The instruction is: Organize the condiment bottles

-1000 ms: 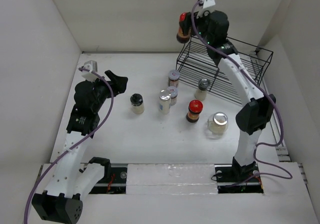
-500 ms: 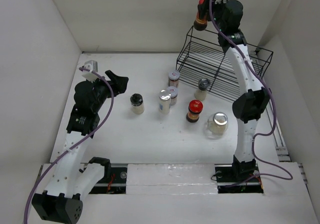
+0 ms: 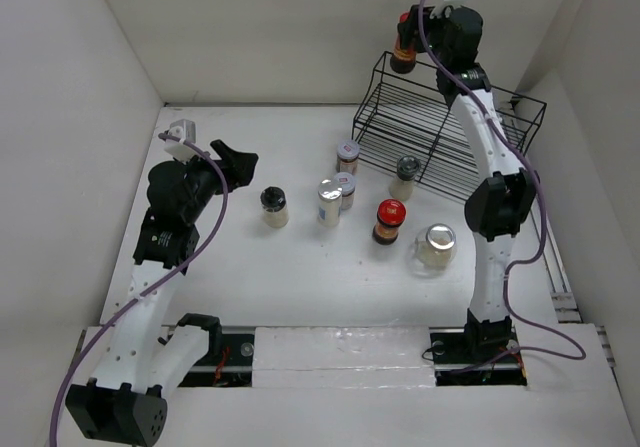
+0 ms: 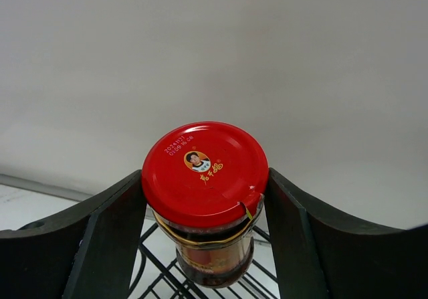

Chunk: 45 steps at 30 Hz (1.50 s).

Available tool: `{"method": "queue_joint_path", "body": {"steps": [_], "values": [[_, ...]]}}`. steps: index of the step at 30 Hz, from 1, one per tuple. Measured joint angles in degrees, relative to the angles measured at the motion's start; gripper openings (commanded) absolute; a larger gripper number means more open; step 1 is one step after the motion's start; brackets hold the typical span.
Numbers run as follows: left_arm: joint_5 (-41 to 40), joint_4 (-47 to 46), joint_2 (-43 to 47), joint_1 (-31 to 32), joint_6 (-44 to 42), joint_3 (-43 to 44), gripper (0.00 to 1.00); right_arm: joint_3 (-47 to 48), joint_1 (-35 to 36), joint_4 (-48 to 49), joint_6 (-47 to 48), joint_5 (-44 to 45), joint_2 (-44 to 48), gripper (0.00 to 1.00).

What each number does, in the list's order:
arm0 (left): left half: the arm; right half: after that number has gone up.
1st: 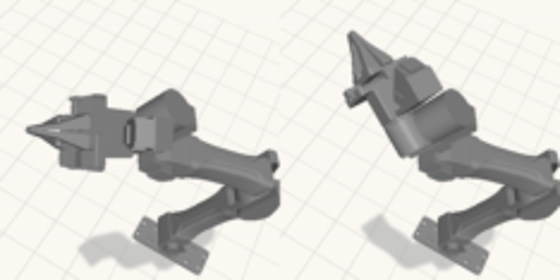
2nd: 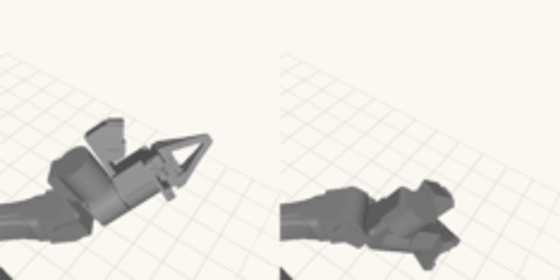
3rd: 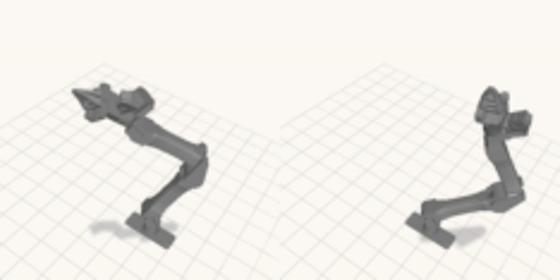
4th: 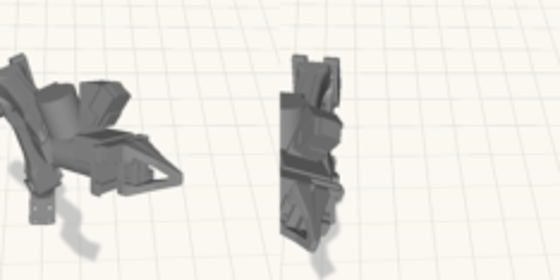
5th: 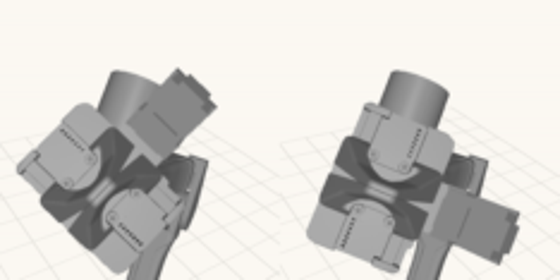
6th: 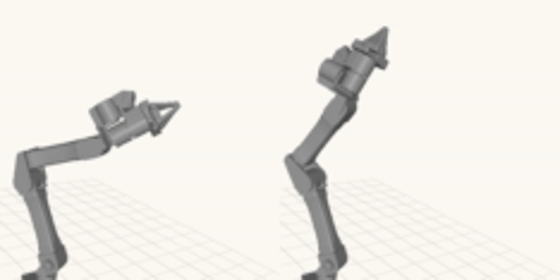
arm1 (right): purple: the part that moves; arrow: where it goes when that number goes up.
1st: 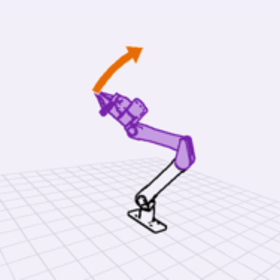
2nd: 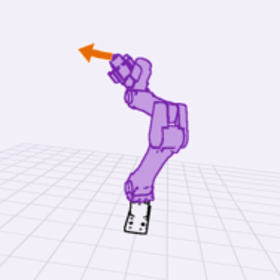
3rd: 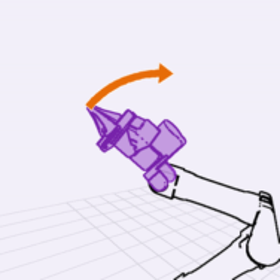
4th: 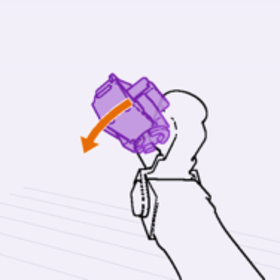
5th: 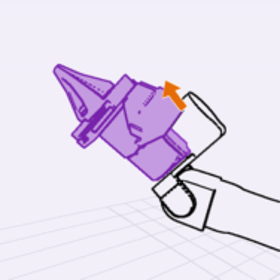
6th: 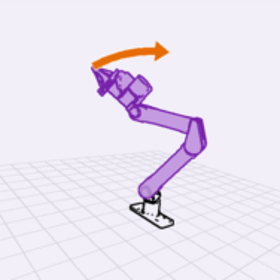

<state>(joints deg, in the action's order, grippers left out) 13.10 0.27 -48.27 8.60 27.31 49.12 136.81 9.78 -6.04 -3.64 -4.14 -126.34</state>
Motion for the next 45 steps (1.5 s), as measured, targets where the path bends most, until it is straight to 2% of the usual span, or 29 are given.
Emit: {"method": "queue_joint_path", "body": {"steps": [6, 8, 15, 19, 23, 25, 29, 32, 33, 34, 35, 37, 38, 39, 40, 42, 44, 45], "values": [[0.0, -0.5, 0.0, -0.1, 0.0, 0.0, 0.68, -2.5, 0.1, 0.4, -0.7, -1.6, -2.3, 0.4], [0.0, -0.5, 0.0, -0.1, 0.0, 0.0, 0.68, -4.6, 0.2, 0.4, -0.7, -1.9, -2.6, 0.43], [0.1, -0.7, 0.0, -0.1, 0.0, 0.0, 0.68, -8.9, 0.8, 1.5, -1.0, -2.3, -3.1, 0.62], [0.4, -0.9, 0.0, -0.1, 0.0, 0.0, 0.68, -9.7, 0.8, 3.2, -1.1, -2.3, -3.1, 0.83], [0.4, -0.9, 0.0, -0.1, 0.0, 0.0, 0.68, -9.9, 0.8, 5.7, -1.6, -2.4, -3.0, 0.96], [0.4, -0.9, 0.0, -0.1, 0.0, 0.0, 0.68, -9.9, 0.8, 6.6, -1.6, -2.2, -2.5, 1.0], [0.5, -0.9, 0.0, -0.1, 0.0, 0.0, 0.68, -12.2, 0.9, 7.3, -1.2, -2.1, 0.9, 1.0], [0.4, -0.9, 0.0, -0.3, 0.0, 0.0, 0.68, -18.7, 1.2, 7.9, -0.7, -1.9, 7.1, 0.86], [0.4, -0.9, 0.0, -0.4, 0.0, 0.0, 0.68, -21.8, 1.6, 8.2, -0.5, -1.9, 10.0, 0.74], [0.4, -0.9, 0.0, -0.5, 0.0, 0.0, 0.68, -25.7, 2.2, 9.4, -0.4, -1.9, 13.2, 0.39], [0.4, -0.9, 0.0, -0.5, 0.0, 0.0, 0.68, -30.1, 3.2, 10.5, 0.0, -1.9, 16.6, 0.27], [0.3, -0.9, 0.0, -0.5, 0.0, 0.0, 0.68, -38.1, 6.6, 12.0, -0.2, -1.9, 22.6, 0.16], [0.3, -0.9, 0.0, -0.5, 0.2, 0.0, 0.68, -41.4, 8.9, 13.3, -0.1, -1.9, 24.9, 0.19], [0.3, -0.9, 0.0, -0.5, 0.2, 0.0, 0.68, -44.6, 11.6, 14.3, 0.0, -1.9, 26.8, 0.25], [0.3, -0.9, 0.0, -0.5, 0.2, 0.0, 0.7, -47.2, 14.6, 14.6, 0.3, -1.7, 28.1, 0.52], [0.3, -0.9, 0.0, -0.5, 0.2, 0.0, 0.75, -51.2, 19.8, 14.9, 0.8, -1.9, 29.0, 0.82], [-0.1, -0.7, -0.2, -0.5, 0.4, 0.0, 0.8, -55.0, 24.4, 14.1, 0.9, -2.6, 29.3, 1.0], [-0.4, -0.5, -0.3, -0.5, 0.5, 0.0, 0.8, -57.0, 26.0, 13.5, 1.1, -2.8, 29.6, 1.0]]}}
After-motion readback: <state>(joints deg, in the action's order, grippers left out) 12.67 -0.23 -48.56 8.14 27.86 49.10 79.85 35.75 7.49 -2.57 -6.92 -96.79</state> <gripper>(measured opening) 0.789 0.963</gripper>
